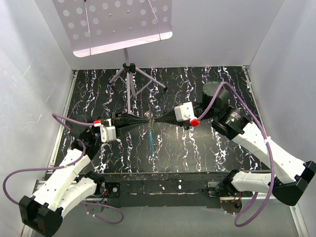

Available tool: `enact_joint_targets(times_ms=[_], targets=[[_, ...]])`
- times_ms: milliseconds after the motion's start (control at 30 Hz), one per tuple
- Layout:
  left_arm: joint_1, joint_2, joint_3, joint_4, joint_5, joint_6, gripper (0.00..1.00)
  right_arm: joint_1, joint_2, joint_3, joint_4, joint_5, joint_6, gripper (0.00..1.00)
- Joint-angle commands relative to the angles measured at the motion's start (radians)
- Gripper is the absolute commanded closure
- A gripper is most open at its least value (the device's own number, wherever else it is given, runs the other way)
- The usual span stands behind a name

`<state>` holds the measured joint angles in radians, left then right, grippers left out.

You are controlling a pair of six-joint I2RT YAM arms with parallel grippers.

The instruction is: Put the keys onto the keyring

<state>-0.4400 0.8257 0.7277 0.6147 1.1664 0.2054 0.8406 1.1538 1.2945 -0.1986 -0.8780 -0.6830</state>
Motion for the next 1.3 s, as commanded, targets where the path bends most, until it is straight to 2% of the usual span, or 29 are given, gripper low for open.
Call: enact_joint_targets(times_ms=[0, 467, 1267], targets=[[0.004, -0.007, -0.002, 0.036, -0.031, -0.008, 1.00, 0.011, 0.000, 0.000, 0.057, -0.015, 0.013, 0.99], [0.004, -0.007, 0.001, 0.045, -0.034, -0.027, 1.00, 0.020, 0.011, 0.008, 0.044, 0.004, 0.005, 0.99], [0.004, -0.007, 0.039, -0.073, -0.045, -0.008, 1.00, 0.045, 0.043, 0.063, -0.038, 0.070, -0.026, 0.99]])
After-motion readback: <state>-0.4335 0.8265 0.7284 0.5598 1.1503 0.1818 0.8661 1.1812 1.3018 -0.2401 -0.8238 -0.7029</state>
